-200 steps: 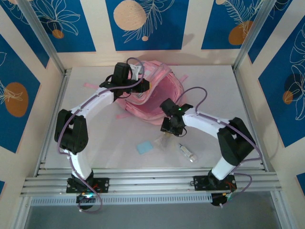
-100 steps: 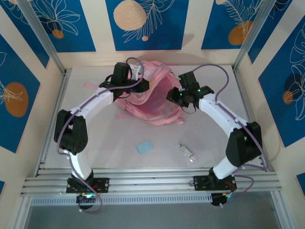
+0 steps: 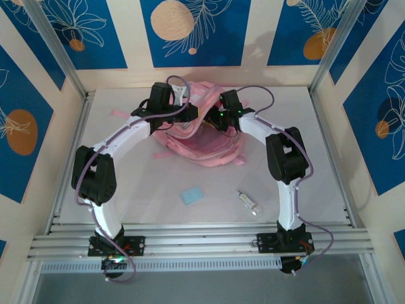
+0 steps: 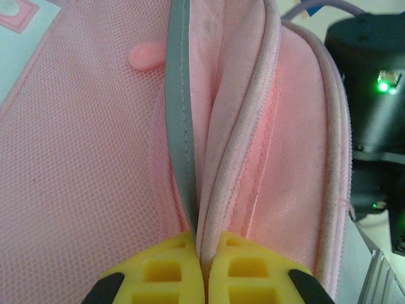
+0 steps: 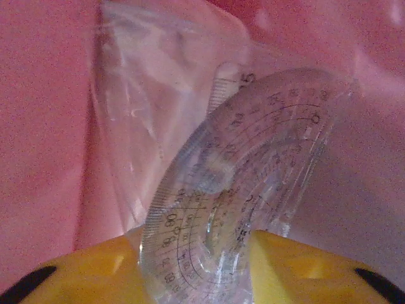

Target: Pack books, pencil case, and school supplies into a backpack

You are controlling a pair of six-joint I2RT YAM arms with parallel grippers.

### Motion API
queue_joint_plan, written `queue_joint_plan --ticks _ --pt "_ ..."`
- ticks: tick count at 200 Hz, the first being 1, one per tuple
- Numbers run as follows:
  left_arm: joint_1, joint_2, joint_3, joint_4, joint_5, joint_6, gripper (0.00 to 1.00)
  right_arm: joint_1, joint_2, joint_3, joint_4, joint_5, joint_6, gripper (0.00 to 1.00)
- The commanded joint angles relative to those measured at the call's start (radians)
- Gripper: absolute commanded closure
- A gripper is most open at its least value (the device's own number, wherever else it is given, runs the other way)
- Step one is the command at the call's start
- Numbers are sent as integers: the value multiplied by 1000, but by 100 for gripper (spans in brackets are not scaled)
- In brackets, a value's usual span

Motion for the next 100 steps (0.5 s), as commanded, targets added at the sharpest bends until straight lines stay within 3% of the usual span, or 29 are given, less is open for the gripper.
queue_joint_plan --ticks 1,17,32,73,100 --pt "-9 -63 17 84 68 -29 100 7 60 94 75 -76 75 44" --pt "-11 -58 14 93 68 -36 100 5 65 97 104 -121 87 22" --pt "-11 -56 12 98 70 -40 100 1 31 75 89 -133 65 12" --pt "-11 -44 16 109 65 -42 100 -28 -164 -124 88 -175 1 10" --pt "-13 -35 20 107 68 -44 100 -38 -302 -239 -19 -171 -99 10"
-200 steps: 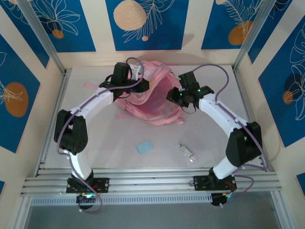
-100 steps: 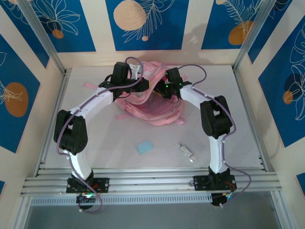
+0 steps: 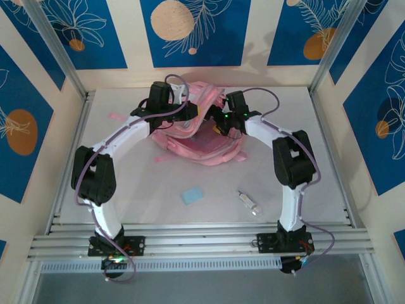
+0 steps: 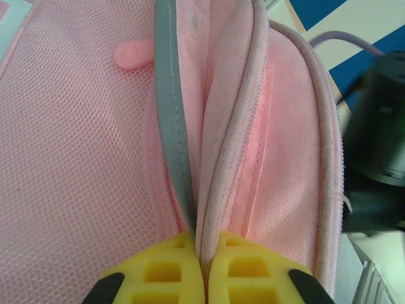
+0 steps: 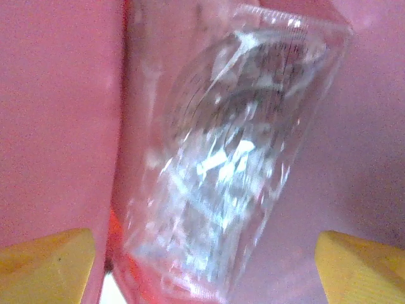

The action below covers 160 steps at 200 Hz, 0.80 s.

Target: Pack books, pencil case, and school supplies into a backpack

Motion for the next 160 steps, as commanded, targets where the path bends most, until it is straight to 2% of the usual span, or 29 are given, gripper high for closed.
queue_joint_plan --ticks 1,5,27,34,52,74,97,112,137,160 --pt "-14 -32 20 82 72 -3 100 -9 -154 -73 -69 -39 -107 10" --pt "-14 -33 20 79 71 -3 100 -7 -175 -93 -85 -33 -122 10" --pt "-17 -38 15 56 59 10 80 3 -283 -193 -168 25 -191 5" --pt "-17 -46 7 47 45 17 71 9 -316 -220 -196 60 -207 0" --pt "-14 -83 -33 33 -7 35 48 17 -387 -282 -264 166 -186 1" --pt "0 -151 -120 29 -96 49 24 -10 -439 -351 -268 147 -173 1" --pt "41 -220 -243 51 -170 41 17 -4 -474 -395 -241 113 -176 1" --pt "74 -254 -326 82 -219 25 14 27 -484 -396 -266 155 -170 3" --pt "134 -279 -444 151 -279 -31 13 107 -503 -423 -254 242 -144 6" --pt "181 -255 -514 242 -306 -96 13 142 -483 -442 -199 230 -120 11"
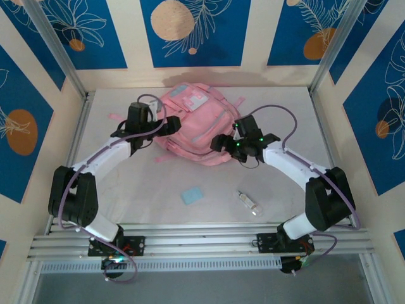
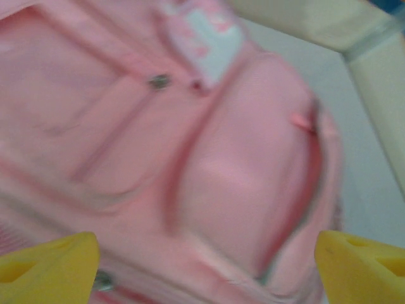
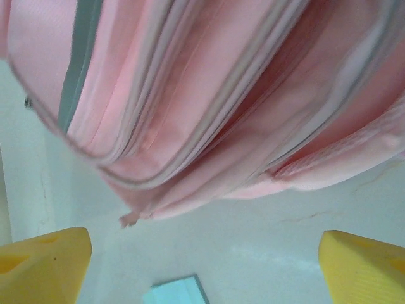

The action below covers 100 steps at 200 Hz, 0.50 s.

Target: Pack books, pencil case, and school supplies into a backpack

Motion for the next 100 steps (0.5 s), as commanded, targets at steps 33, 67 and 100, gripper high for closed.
queue_joint_plan --ticks 33,67,100 --pt "63 102 -47 179 -76 -135 13 66 21 -44 148 12 44 14" --pt "63 223 -13 270 -107 -195 17 91 72 -36 212 -15 56 16" --pt "63 312 36 266 -95 -218 24 114 121 -35 260 -9 67 16"
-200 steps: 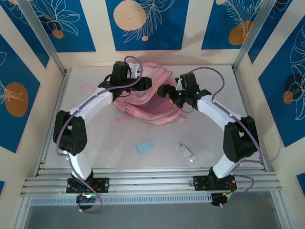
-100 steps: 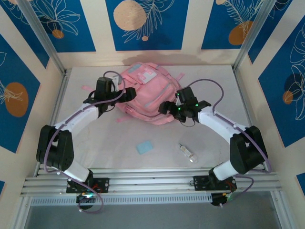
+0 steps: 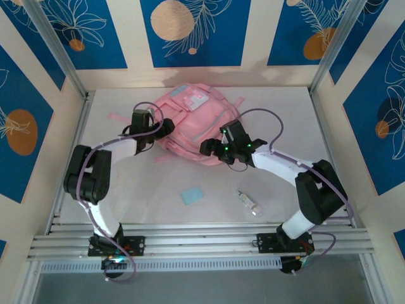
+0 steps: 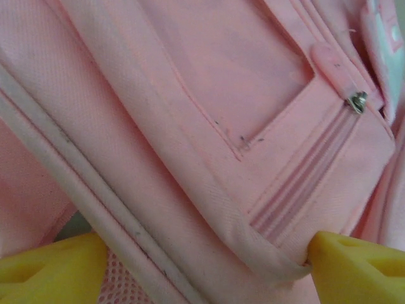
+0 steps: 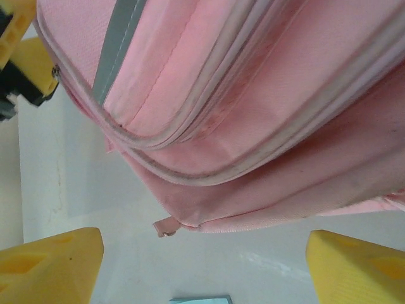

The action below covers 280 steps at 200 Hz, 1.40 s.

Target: Pack books, pencil case, and school supplies into a backpack

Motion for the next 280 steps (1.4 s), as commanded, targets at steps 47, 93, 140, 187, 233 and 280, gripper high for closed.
queue_joint_plan --ticks 47,93,140,187,233,280 --pt "-2 -6 -41 148 47 -88 92 -31 157 65 118 26 -5 23" --pt "-76 -170 -209 254 85 -222 95 -146 239 190 87 66 -86 46" --pt "-199 -253 -283 310 -10 -333 82 -159 181 243 -43 94 -183 45" --pt "-224 -228 -286 375 -65 -381 90 -10 -1 148 -131 108 -175 43" --pt "-239 -237 -291 398 -91 -387 100 104 43 147 -10 24 -110 43" --pt "-247 -270 -316 402 -119 -394 100 126 198 211 109 17 -53 54"
